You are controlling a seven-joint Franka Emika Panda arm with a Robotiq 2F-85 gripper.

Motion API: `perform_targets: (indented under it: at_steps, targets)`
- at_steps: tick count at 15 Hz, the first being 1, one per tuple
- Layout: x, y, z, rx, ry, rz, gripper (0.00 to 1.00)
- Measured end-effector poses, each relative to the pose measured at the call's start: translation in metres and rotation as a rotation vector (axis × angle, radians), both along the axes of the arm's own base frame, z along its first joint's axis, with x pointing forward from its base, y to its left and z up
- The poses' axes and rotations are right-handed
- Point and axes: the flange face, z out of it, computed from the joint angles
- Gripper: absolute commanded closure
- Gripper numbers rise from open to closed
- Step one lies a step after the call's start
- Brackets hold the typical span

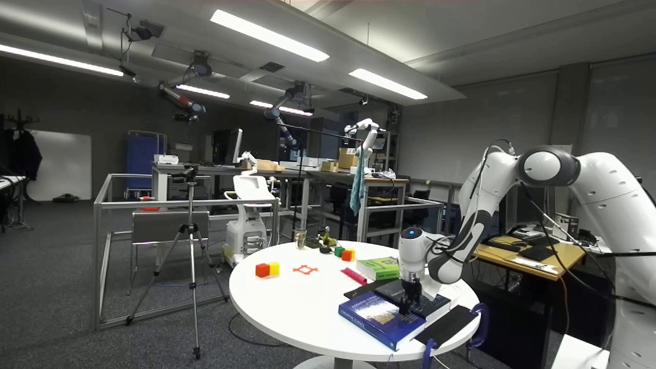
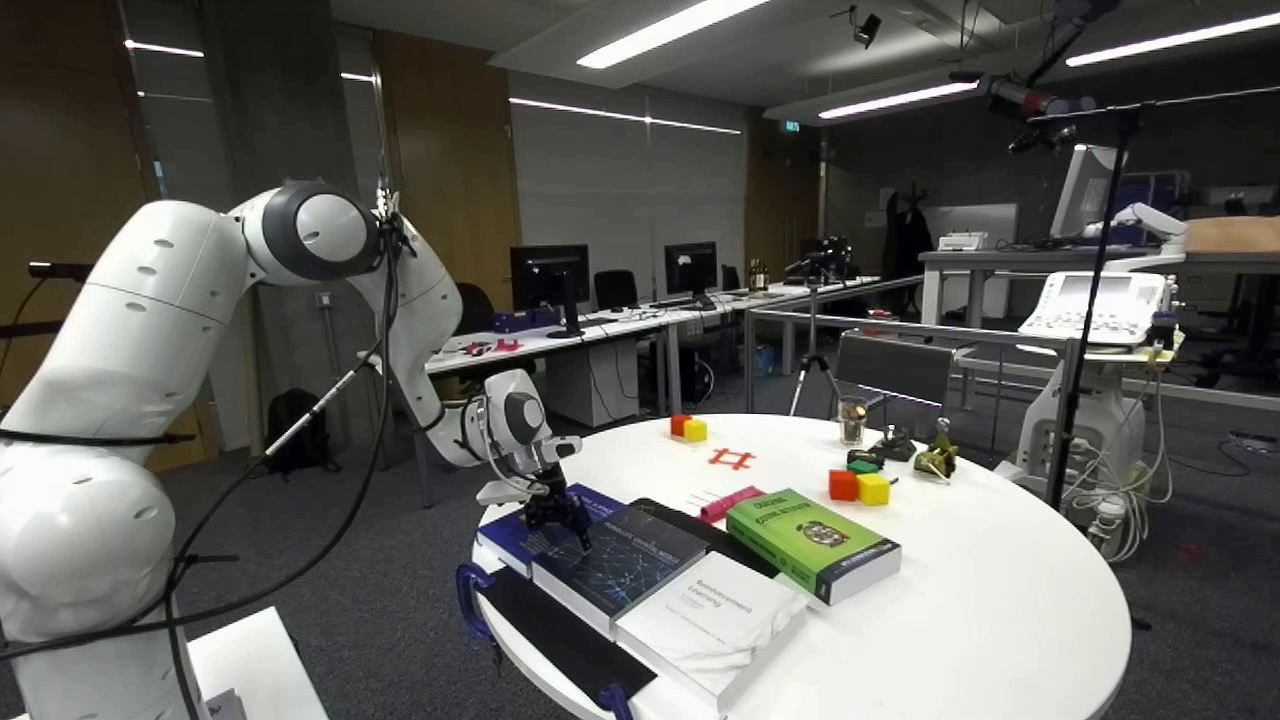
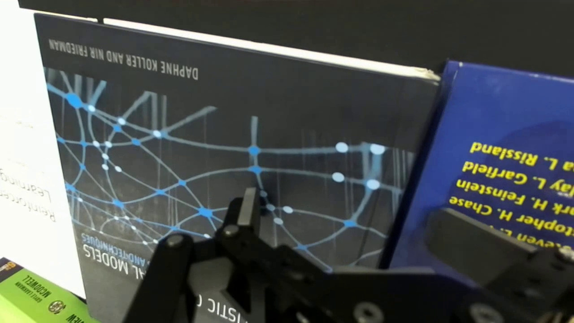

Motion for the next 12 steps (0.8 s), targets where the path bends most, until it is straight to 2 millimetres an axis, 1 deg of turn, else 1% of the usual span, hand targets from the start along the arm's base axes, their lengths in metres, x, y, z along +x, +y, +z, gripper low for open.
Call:
perform_targets:
  at_steps: [4,10,12]
  targets:
    - [0.003,-0.001,0.003,0.000,-0.007,-0.006,0.00]
    - [0.010,-0.016,0.021,-0.003,-0.002,-0.087,0.00]
    - [0.009,-0.019,0.022,0.007,0.025,-0.126,0.00]
